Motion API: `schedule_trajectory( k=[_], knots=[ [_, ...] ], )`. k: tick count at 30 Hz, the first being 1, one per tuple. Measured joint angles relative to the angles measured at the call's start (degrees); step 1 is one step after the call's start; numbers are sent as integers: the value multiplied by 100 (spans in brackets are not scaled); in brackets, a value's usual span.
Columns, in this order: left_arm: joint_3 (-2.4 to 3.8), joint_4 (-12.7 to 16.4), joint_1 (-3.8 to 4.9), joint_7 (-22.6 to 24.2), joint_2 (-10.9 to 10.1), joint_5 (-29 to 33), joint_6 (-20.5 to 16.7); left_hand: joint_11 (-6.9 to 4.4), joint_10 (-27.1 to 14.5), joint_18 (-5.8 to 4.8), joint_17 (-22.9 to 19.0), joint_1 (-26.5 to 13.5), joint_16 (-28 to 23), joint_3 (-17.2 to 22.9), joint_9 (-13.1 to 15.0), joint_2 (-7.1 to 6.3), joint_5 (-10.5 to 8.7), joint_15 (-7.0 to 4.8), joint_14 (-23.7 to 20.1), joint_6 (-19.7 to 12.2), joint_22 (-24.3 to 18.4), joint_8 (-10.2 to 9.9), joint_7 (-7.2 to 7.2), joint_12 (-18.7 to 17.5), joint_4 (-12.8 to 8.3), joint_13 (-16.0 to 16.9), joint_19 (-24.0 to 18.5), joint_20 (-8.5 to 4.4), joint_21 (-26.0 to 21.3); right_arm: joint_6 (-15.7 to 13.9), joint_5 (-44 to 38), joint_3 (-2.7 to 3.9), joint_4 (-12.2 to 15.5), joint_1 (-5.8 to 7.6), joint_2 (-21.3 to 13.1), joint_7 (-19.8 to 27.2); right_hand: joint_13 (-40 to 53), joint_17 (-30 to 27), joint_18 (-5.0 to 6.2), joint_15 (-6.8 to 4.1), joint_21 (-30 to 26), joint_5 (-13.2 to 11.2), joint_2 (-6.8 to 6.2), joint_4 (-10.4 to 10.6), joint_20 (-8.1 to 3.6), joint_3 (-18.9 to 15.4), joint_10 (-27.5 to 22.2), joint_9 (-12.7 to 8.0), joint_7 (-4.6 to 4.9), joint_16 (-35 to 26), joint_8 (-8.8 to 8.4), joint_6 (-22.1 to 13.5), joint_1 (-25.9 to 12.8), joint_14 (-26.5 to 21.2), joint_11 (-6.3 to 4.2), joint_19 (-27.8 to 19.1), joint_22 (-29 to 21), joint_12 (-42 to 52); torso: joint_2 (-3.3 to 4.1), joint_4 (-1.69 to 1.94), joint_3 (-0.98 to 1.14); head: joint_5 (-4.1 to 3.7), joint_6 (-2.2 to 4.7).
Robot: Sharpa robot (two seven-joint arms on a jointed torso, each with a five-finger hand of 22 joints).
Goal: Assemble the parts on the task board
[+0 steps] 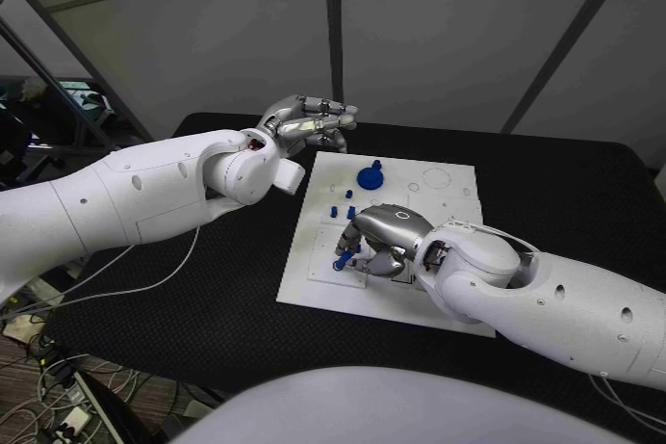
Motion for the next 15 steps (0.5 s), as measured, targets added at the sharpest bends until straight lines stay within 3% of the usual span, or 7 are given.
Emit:
schedule_trajectory(
  k=[15],
  knots=[
    [0, -5, 0, -8, 11, 0, 14, 0, 0, 0, 0, 0, 0, 0, 0, 0, 0, 0, 0, 0, 0, 0, 0, 0, 0, 0, 0, 0, 0, 4, -220, -12, -129, -51, 114, -11, 5, 0, 1, 0, 0, 21, -10, 0, 0, 0, -10, 77, 14, 0, 22, -7, 9, 0, 10, 0, -5, -11, 0, -3, -1, 18, -25]
  ],
)
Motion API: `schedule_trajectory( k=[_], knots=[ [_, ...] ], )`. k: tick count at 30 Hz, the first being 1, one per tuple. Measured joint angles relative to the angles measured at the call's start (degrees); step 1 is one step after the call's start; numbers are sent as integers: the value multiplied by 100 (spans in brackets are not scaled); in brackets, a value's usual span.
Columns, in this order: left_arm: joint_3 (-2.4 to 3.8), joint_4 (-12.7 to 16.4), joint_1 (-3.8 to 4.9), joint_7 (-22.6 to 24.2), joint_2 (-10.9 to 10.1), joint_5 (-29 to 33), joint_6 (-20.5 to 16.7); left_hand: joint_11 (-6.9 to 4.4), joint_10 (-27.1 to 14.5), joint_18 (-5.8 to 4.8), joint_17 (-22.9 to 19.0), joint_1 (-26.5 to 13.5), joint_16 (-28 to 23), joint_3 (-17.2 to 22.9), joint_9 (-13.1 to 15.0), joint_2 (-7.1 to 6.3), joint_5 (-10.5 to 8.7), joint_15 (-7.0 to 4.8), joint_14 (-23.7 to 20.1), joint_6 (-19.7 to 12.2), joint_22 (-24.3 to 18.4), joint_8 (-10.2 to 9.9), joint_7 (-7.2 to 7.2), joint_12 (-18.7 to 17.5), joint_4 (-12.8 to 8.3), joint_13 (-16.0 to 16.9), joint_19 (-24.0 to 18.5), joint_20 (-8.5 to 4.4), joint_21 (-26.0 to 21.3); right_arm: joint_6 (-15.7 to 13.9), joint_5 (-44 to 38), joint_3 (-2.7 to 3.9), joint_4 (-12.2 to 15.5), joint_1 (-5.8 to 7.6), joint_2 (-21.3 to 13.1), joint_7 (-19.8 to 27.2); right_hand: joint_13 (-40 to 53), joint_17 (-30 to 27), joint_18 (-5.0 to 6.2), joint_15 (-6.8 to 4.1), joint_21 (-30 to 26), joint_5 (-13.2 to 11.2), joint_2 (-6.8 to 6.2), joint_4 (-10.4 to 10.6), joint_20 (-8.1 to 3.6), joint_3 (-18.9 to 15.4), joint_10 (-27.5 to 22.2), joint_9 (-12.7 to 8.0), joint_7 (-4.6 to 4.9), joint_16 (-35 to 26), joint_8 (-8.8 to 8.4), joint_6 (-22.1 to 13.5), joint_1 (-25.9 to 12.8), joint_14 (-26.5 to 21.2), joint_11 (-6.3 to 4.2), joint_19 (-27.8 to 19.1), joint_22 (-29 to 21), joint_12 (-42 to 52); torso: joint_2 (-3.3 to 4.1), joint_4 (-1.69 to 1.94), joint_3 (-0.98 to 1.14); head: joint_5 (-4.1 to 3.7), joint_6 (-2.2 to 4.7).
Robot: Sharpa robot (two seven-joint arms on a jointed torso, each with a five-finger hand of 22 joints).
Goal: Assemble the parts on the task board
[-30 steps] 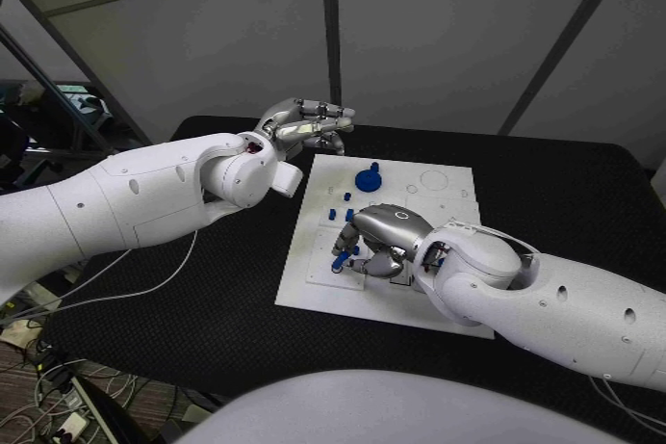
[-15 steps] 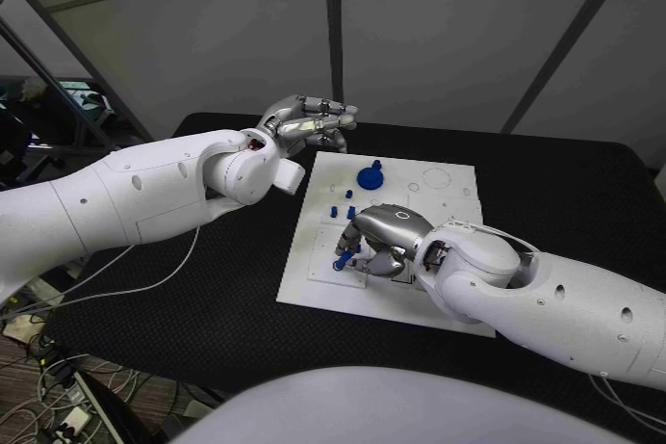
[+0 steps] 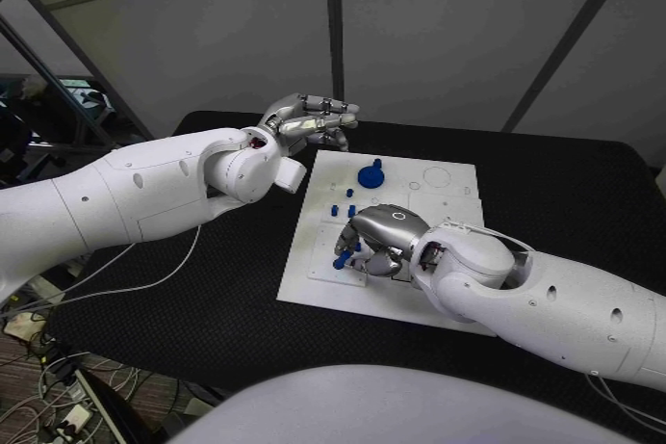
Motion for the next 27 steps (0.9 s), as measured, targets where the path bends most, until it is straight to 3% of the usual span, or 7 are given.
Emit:
schedule_trajectory(
  k=[11, 13, 16, 20, 24, 27],
  knots=[
    [0, 1, 0, -6, 6, 0, 5, 0, 0, 0, -17, 0, 0, 0, 0, 0, 0, 0, 0, 0, 0, 0, 0, 0, 0, -13, 0, 0, 0, 7, -69, -65, -32, -1, 63, -18, 0, -35, 0, 0, 0, -1, 19, -14, 0, -15, 0, 3, 10, 0, -12, -9, -36, 0, 0, 0, -29, -28, -1, 2, 1, 26, -14],
    [0, 1, 0, -6, 9, 0, 7, 0, 0, 0, -17, 0, 0, 0, 0, 0, 0, 0, 0, 0, 0, 0, 0, 0, 0, -13, 0, 0, 0, 9, -83, -68, -39, -1, 76, -24, 3, -56, -1, 0, -30, -1, 30, -14, 2, -15, -53, 4, 45, -22, -29, -44, -47, 0, 53, -2, -49, -96, -1, 2, 1, 27, -14],
    [0, -1, 0, -8, 14, 0, 9, 0, 0, 0, -17, 0, 0, 0, 0, 0, 0, 0, 0, 0, 0, 0, 0, 0, 0, -13, 0, 0, 0, 9, -97, -73, -50, -2, 89, -25, -47, -49, 0, 77, -72, 45, 34, -11, 65, -17, -254, 17, 149, -21, -164, -264, -158, 11, 158, -65, -100, -253, -1, 1, 1, 27, -15],
    [0, -3, 1, -11, 18, 0, 14, 0, 0, 0, -17, 0, 0, 0, 0, 0, 0, 0, 0, 0, 0, 0, 0, 0, 0, -12, 0, 0, 0, 2, -109, -93, -74, -17, 104, -21, -157, -140, 0, 158, -249, 6, -102, 73, 167, -100, -651, -129, 177, -58, -380, -683, -343, 8, 248, -167, -315, -444, 0, 1, 2, 23, -10],
    [0, -3, 1, -14, 18, 0, 17, 0, 0, 1, -18, 0, 0, 0, 0, 0, 0, 0, 0, 0, 0, 22, 0, 0, 0, -12, 0, 0, 0, -28, -115, -97, -79, -27, 104, -16, -162, -259, 0, 166, -360, -89, -204, 110, 187, -140, -832, -174, 170, -122, -394, -876, -354, 0, 273, -256, -458, -448, -1, -2, 3, 22, -4],
    [0, -4, 1, -18, 17, 0, 20, 0, 0, 0, -23, 0, 0, 0, 0, 0, 0, 0, 0, 0, 0, 22, 0, 0, 0, -12, 0, 0, 0, -85, -119, -97, -75, -27, 101, -13, -162, -361, 0, 166, -467, -111, -204, 105, 204, -229, -976, -200, 156, -176, -394, -1010, -353, 0, 297, -332, -591, -448, -2, -2, 4, 24, -3]
  ],
)
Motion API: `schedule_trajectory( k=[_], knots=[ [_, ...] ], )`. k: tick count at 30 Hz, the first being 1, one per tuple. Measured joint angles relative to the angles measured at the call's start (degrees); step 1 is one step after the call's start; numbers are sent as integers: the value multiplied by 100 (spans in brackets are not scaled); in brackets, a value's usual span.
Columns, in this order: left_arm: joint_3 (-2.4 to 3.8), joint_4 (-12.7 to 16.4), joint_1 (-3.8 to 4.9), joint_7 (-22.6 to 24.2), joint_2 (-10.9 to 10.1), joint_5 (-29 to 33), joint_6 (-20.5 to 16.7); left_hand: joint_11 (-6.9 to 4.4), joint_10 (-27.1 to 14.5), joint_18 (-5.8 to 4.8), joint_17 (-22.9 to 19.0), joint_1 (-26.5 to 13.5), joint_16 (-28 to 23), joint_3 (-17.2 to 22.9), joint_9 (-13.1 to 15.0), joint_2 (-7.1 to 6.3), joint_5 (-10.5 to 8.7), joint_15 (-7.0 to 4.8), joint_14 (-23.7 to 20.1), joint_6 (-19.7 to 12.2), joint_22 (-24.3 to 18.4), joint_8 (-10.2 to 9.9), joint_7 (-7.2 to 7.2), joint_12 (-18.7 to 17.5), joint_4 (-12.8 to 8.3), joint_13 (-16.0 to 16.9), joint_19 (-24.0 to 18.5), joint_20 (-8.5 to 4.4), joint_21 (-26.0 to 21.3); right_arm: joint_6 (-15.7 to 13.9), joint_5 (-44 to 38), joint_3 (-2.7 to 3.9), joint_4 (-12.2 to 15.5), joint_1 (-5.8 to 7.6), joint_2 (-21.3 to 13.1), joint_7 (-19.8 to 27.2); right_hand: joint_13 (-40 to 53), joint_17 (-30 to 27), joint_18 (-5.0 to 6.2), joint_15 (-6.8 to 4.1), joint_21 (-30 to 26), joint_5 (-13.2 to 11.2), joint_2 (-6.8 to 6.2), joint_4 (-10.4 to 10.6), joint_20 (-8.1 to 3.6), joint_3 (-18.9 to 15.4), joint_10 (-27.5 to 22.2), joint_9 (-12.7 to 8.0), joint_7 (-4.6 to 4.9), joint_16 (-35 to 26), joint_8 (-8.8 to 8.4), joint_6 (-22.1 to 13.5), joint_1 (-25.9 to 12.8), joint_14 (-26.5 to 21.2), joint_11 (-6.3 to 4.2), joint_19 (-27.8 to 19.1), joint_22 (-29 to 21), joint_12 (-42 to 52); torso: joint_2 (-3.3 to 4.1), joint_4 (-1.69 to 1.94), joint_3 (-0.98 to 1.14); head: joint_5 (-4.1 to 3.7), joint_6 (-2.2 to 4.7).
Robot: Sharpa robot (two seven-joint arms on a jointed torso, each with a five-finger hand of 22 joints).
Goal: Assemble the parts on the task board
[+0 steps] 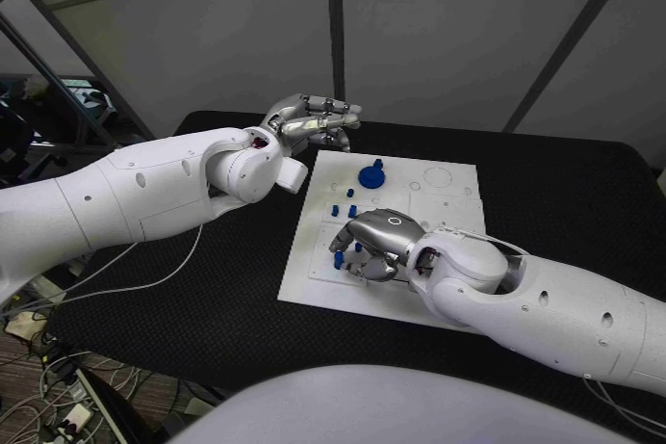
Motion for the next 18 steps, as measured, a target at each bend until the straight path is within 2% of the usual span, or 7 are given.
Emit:
schedule_trajectory(
  k=[5, 8, 12, 15, 18],
  knots=[
    [0, -2, 0, -8, -2, 0, 8, 0, 0, 1, -9, -2, 0, 0, 0, 2, 0, 0, 0, 0, 0, 0, 0, 0, 0, -8, 0, 0, 0, -175, -5, 3, 107, -20, -90, 7, 2, -54, 0, 0, -22, 0, 0, 3, 9, -55, -38, 0, 15, -23, 0, -25, 0, 0, -3, -9, -58, 50, -2, -3, 3, 7, 10],
    [0, -4, 0, -15, -5, 0, 12, 17, -17, 0, -10, -31, 0, 0, -5, 31, 0, 0, 0, 0, 0, 0, 0, 0, 0, -10, 0, 0, 0, -332, -7, 2, 249, -63, -223, 15, 11, -54, -1, 0, -22, 0, -23, 8, 9, -87, -38, 0, -6, -23, 0, -45, -23, 0, -2, -9, -58, 89, -3, -7, 6, 13, 26],
    [-4, -25, 0, -24, -12, 0, 17, 21, -21, 0, -9, -31, 0, 0, -7, 30, 0, 0, 0, 0, 0, 0, 0, 0, 0, -10, 0, 0, 0, -595, -7, 2, 495, -76, -486, 30, 11, -73, 0, 0, -22, 0, -23, 7, 9, -133, -38, -5, 15, -23, 0, -66, -23, 0, -3, -9, -64, 111, -3, -19, 10, 13, 51],
    [-11, -38, 0, -31, -15, 0, 20, 21, -21, 0, -9, -30, 0, 0, -6, 30, 0, 0, 0, 0, 0, 0, 0, 0, 0, -9, 0, 0, 0, -791, 15, 8, 666, -80, -709, 41, 18, -88, 0, 0, -52, 20, -23, 22, 9, -148, -38, -5, 15, -23, 0, -66, -23, 0, -2, -9, -86, 146, -4, -35, 14, -7, 77],
    [-32, -51, 0, -36, -15, 0, 24, 21, -21, 0, -9, -30, 0, 0, -6, 30, 0, 0, 0, 0, 0, 0, 0, 0, 0, -9, 0, 0, 0, -978, 129, 50, 859, -72, -1008, 52, 43, -121, 0, 0, -52, 72, -23, 49, -11, -207, 41, 6, 42, -23, 40, -34, -23, 0, -22, -29, -106, 289, -9, -46, 18, -82, 126]
  ],
)
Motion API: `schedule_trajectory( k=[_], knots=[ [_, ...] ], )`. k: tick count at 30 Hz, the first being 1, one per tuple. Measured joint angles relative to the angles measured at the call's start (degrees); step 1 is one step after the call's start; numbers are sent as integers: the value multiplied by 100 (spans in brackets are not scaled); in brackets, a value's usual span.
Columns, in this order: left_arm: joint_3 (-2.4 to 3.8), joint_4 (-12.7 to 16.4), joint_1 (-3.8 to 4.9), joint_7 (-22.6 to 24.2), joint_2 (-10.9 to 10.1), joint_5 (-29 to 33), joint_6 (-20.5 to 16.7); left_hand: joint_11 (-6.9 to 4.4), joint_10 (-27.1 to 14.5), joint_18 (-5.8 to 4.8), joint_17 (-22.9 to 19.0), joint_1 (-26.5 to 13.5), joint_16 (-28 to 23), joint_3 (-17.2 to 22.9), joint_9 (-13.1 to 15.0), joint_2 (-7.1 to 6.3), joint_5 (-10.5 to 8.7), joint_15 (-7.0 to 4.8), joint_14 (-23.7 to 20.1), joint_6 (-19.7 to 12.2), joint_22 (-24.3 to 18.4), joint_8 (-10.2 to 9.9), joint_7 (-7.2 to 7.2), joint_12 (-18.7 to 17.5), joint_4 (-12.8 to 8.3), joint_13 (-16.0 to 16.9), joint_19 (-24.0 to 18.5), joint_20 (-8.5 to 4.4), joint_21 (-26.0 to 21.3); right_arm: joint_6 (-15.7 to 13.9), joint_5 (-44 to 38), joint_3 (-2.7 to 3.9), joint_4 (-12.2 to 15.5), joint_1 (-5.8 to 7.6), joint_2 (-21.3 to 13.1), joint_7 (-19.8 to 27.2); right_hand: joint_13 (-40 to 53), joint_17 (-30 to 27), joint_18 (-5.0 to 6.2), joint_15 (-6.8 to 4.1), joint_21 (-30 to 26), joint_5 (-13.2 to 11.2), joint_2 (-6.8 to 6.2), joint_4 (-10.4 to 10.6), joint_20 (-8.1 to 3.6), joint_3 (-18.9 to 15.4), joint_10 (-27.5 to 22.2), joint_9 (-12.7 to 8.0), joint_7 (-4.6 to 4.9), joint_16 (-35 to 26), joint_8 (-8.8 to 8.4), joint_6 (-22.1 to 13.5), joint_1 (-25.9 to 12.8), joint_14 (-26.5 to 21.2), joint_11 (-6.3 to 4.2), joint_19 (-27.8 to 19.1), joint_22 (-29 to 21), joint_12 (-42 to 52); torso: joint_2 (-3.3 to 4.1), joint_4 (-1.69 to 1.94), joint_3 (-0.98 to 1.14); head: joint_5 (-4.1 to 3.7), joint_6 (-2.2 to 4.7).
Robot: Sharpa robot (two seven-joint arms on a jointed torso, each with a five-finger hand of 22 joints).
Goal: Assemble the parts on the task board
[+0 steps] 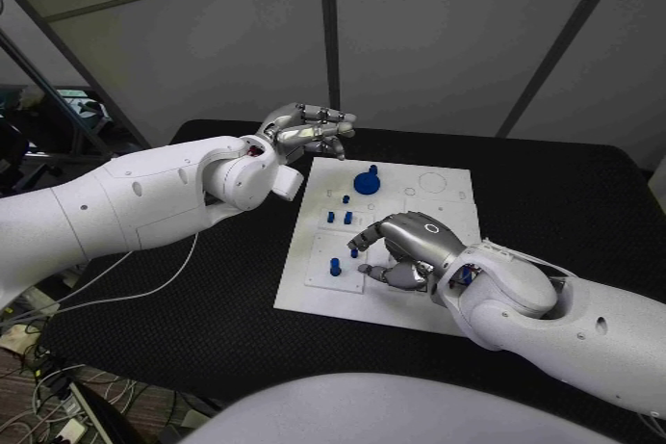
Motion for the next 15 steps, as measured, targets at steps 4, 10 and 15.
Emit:
schedule_trajectory(
  k=[4, 10, 15],
  knots=[
    [-24, -2, -2, -5, -15, 0, 7, 0, 0, 0, -8, 0, 0, 0, 0, 0, 0, 0, 0, 0, 0, 0, 0, 0, 0, -7, 0, 0, 0, -171, 390, 177, 167, 64, -451, -8, 214, 189, 0, -20, 118, 21, -1, 107, -38, -107, 857, 59, -22, 111, 117, 251, -69, -8, -132, 88, 211, 534, -12, -8, 1, -229, 96],
    [-49, 0, -8, -9, -72, 0, 12, 0, 0, 0, -8, 0, 0, 0, 0, 0, 0, 0, 0, 0, 0, 0, 0, 0, 0, -7, 0, 0, 0, -331, 1389, 253, 331, 125, -1335, -159, 3096, 774, -92, -262, 615, 671, -173, 520, -292, -789, 1945, 163, -271, 520, 398, 481, -667, 8, -422, 462, 859, 3679, -37, -49, 1, -654, 198],
    [-71, 8, -14, -9, -100, 0, 12, 0, 0, 0, -7, 0, 0, 0, 1, 0, 0, 0, 0, 0, 0, 0, 0, 0, 0, -7, 0, 0, 0, -350, 1950, 268, 497, 135, -1789, -400, 6020, 1236, -93, -311, 887, 1126, -27, 972, -358, -1529, 1793, 380, -321, 838, 896, 431, -831, 1, -482, 608, 1239, 6382, -49, -96, -2, -918, 236]
  ],
)
